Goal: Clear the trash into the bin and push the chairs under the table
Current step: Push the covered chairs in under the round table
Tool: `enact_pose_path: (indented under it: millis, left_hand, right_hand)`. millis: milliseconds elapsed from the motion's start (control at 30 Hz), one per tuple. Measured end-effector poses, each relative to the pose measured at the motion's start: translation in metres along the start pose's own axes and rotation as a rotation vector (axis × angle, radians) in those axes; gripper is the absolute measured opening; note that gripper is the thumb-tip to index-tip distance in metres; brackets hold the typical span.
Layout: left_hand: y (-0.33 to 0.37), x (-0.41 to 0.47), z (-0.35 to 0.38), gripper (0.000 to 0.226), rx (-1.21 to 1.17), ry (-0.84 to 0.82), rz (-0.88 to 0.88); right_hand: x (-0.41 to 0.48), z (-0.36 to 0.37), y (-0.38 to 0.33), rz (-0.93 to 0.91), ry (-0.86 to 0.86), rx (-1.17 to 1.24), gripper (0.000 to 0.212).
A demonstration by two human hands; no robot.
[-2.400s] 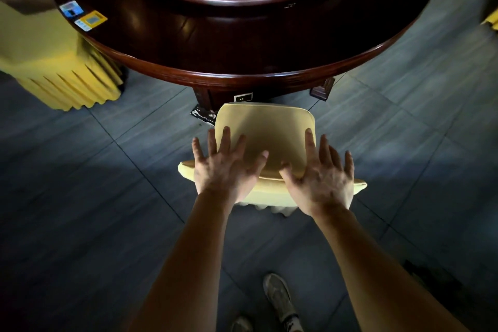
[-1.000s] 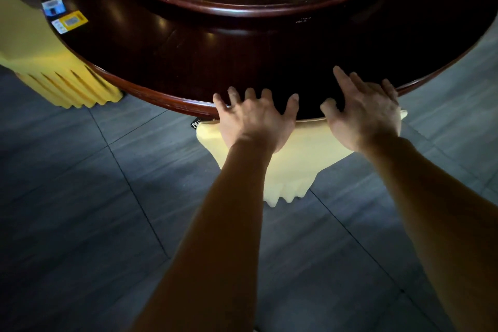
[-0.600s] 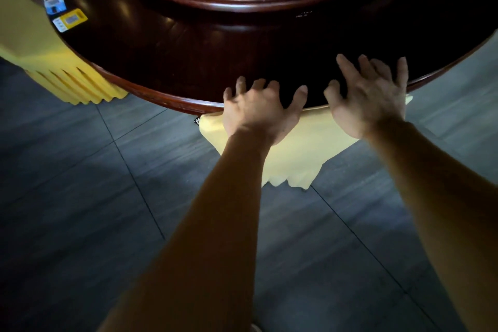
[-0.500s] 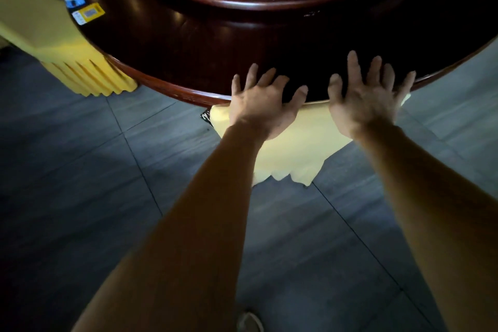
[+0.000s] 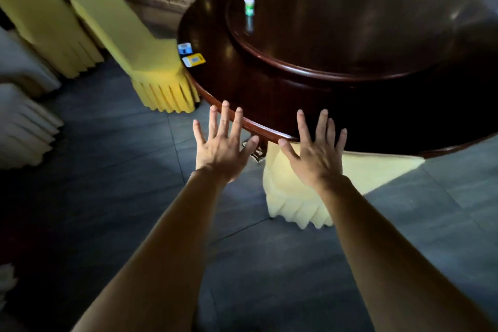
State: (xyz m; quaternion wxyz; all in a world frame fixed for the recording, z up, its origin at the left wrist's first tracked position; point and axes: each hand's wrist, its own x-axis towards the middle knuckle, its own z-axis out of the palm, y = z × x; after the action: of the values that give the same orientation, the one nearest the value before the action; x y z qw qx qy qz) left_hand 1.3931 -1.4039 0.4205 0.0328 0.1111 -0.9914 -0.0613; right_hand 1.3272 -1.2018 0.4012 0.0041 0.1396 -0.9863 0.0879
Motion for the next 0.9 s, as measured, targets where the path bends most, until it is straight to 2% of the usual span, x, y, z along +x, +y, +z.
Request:
enact_pose_path:
  millis: [200, 400, 667, 900]
  left_hand:
    - [-0.112, -0.014, -0.076, 0.079, 0.018, 0.114, -0.091]
    - [-0.248, -0.003, -0.122, 0.08, 0.042, 0.166, -0.219]
    - [-0.408, 0.013, -0.149, 0.085, 0.039, 0.177, -0.335]
    - [-0.492, 0.046, -0.151, 0.085, 0.031, 0.191, -0.402]
  right_hand:
    - [0.021, -0.031, -0.123, -0.096, 0.08, 0.032, 0.085]
    - [0.066, -0.044, -0.263, -0.184, 0.14, 0.067, 0.088]
    - [0.113, -0.04, -0.429, -0.275, 0.142, 0.087, 0.088]
    - [0.151, -0.019, -0.518, -0.327, 0.142, 0.063, 0.087]
